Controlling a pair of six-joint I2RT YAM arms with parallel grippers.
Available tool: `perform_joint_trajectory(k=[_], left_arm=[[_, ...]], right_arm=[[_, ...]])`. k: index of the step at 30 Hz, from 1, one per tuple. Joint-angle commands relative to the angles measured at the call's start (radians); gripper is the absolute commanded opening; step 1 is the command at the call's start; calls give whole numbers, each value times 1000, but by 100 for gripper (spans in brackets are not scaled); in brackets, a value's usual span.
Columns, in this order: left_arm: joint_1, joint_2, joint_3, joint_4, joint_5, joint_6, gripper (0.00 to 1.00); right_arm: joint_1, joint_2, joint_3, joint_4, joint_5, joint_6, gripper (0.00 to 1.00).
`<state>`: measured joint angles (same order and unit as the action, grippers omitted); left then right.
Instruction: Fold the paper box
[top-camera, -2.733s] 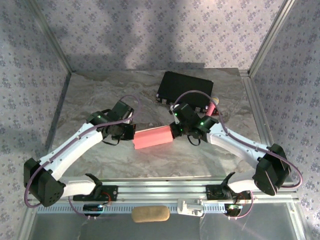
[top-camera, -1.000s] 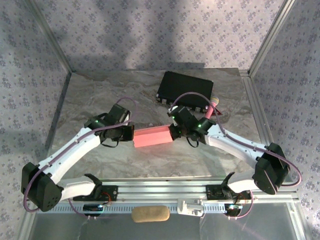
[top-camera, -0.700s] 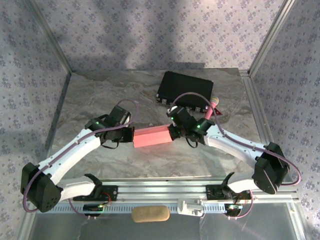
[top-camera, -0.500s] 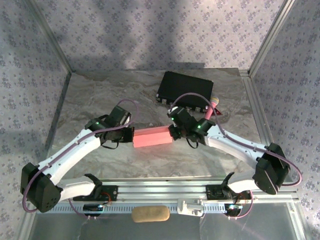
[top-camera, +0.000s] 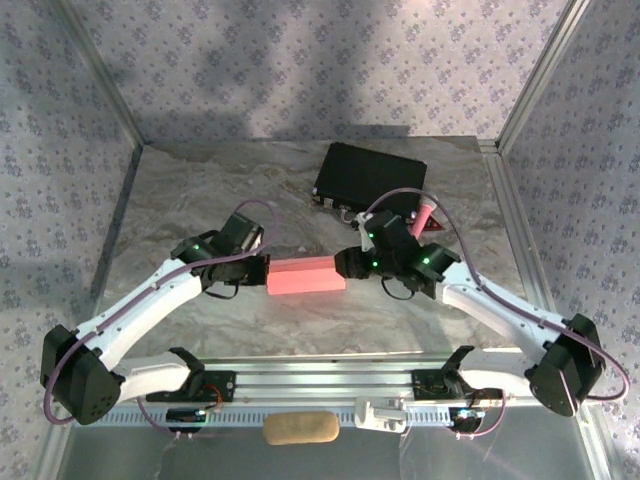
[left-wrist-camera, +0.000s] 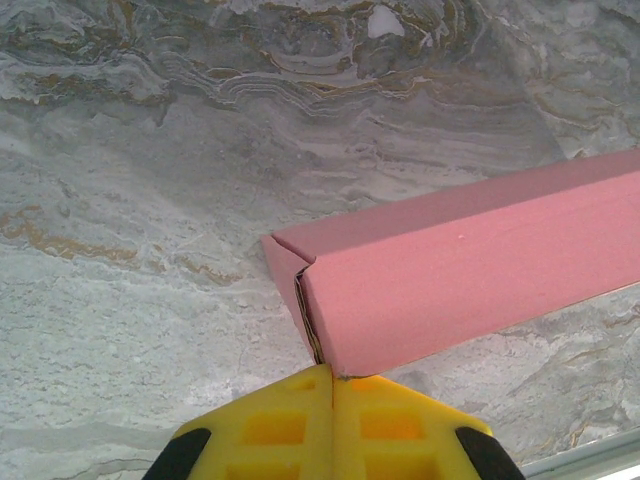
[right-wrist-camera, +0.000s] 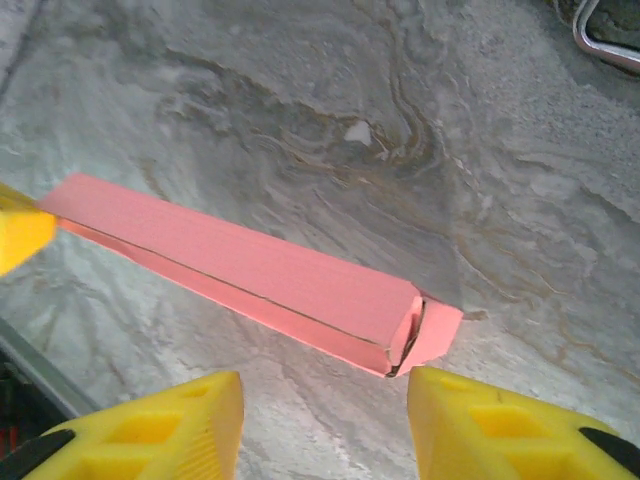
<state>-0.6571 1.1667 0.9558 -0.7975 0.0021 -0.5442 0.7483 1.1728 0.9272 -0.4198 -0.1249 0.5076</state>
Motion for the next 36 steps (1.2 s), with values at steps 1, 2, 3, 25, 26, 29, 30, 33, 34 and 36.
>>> perform_joint_trajectory(k=[1, 2, 3, 25, 26, 29, 30, 33, 34, 36], left_arm=[[-10, 9, -15, -11, 4, -15, 0], [-12, 10, -14, -11, 4, -16, 0], [-13, 11, -14, -11, 4, -16, 0], [-26, 27, -8, 5, 2, -23, 0], [-28, 27, -6, 5, 3, -23, 0], [-29, 27, -5, 3, 2, -22, 0], [-27, 26, -4, 1, 1, -22, 0], [-28, 27, -2, -1, -2, -20, 0], [-28, 25, -2, -2, -2, -20, 0], [-28, 24, 0, -3, -2, -22, 0]], right_arm=[[-30, -50, -29, 40, -42, 192, 58], [-44, -62, -39, 41, -39, 266, 62], [-63, -72, -49, 45, -50, 351, 66], [-135, -11, -309, 439, -238, 1233, 71], [-138, -3, -314, 455, -242, 1237, 68], [-145, 11, -315, 473, -248, 1237, 60], [-149, 11, -318, 474, -248, 1238, 57], [-157, 6, -326, 470, -241, 1237, 51], [-158, 2, -327, 467, -238, 1237, 49], [-159, -6, -332, 453, -226, 1229, 45]])
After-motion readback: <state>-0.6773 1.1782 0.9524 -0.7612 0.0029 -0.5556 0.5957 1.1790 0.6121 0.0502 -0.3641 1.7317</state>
